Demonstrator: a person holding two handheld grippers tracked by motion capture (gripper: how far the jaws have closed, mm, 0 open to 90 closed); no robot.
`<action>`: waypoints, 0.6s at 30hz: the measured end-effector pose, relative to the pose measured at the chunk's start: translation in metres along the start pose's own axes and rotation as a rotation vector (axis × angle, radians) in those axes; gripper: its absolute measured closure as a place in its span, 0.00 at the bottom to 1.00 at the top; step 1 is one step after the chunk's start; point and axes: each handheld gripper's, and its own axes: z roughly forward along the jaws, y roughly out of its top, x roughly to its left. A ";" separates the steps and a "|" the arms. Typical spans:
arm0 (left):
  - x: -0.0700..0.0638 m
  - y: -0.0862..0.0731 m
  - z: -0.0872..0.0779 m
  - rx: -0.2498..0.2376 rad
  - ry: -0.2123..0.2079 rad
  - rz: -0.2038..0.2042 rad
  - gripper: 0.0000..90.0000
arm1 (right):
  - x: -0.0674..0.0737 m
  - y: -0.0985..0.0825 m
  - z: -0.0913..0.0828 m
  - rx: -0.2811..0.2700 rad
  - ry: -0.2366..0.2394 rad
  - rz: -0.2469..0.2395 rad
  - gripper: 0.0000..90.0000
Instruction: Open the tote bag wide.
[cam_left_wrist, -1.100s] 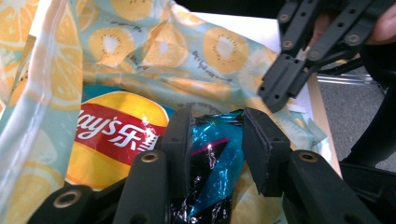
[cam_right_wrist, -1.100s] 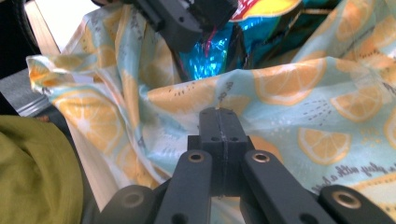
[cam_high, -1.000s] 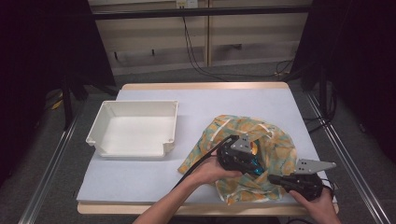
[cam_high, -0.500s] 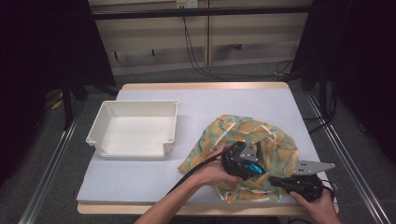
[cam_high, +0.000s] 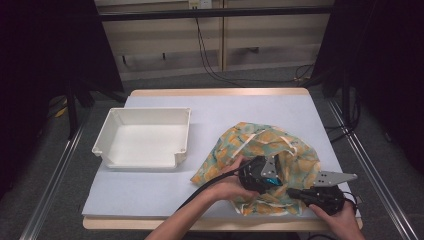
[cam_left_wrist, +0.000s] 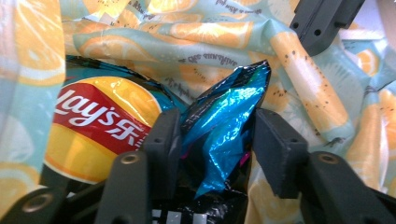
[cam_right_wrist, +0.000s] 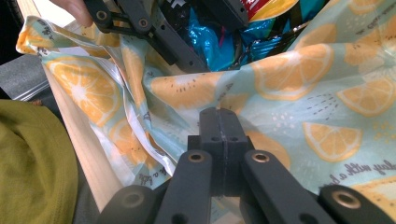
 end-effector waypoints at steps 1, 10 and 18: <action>0.001 0.000 0.000 0.001 0.011 -0.002 0.61 | 0.000 0.000 0.001 -0.001 -0.002 -0.004 1.00; 0.004 -0.002 0.000 0.006 -0.005 -0.049 0.85 | 0.000 0.001 0.003 0.003 0.004 -0.005 1.00; 0.007 -0.002 -0.002 -0.006 -0.023 -0.095 1.00 | 0.000 0.002 0.005 0.003 0.005 -0.006 1.00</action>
